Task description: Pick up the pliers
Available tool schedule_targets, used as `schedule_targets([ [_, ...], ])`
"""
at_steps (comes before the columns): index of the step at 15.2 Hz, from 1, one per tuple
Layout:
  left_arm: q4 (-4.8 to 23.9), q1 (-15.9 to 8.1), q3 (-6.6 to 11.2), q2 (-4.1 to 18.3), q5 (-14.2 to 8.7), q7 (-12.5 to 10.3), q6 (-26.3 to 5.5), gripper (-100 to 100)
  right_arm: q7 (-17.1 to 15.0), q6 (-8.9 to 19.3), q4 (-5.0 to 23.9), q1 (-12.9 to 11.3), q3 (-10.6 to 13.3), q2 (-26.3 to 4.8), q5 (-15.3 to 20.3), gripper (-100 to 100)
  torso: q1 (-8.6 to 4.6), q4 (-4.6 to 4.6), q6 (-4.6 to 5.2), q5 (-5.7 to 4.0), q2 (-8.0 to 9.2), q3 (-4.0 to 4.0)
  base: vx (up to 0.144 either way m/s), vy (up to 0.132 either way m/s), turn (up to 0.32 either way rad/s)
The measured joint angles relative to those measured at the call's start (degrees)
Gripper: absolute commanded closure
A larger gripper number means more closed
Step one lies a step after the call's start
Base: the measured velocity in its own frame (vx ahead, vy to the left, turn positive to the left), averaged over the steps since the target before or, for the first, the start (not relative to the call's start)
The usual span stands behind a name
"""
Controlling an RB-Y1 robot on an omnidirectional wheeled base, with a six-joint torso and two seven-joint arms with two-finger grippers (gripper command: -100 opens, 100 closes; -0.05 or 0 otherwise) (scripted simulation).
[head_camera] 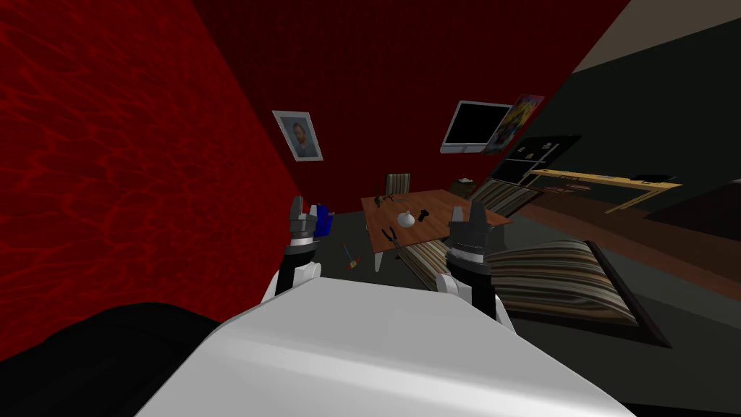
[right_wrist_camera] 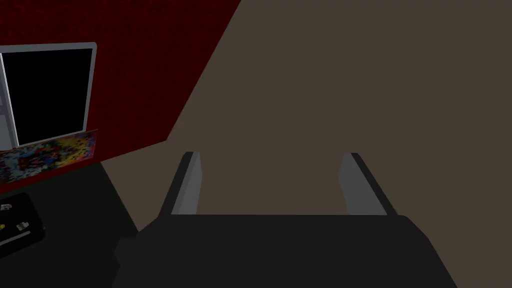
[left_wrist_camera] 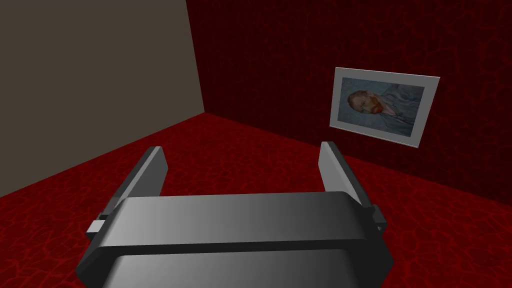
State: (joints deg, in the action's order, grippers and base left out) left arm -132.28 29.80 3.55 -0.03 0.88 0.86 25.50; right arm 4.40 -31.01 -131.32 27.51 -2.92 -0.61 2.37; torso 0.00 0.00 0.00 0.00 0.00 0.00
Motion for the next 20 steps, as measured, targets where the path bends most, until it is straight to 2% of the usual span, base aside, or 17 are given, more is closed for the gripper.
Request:
schedule_targets([
  [9,0.0,0.0,-0.01,0.0,0.0,0.0,0.0,0,0.6,0.9,3.3,0.3,1.4,-9.1,3.4,-100,0.27,0.0,-0.01,0.06,0.0,0.0,0.002,0.06,0.05],
  [18,0.0,0.0,-0.01,0.0,0.0,0.0,0.0,0,1.6,2.5,9.3,1.2,3.7,-18.6,9.5,-100,0.38,-0.01,-0.02,0.08,-0.04,-0.03,0.007,0.09,0.077],
  [20,0.0,0.0,-0.01,0.0,0.0,0.0,0.0,0,2.0,3.1,11.6,1.4,4.6,-21.0,11.5,-100,0.5,-0.02,-0.02,0.11,-0.07,-0.04,0.027,0.119,0.088],
])
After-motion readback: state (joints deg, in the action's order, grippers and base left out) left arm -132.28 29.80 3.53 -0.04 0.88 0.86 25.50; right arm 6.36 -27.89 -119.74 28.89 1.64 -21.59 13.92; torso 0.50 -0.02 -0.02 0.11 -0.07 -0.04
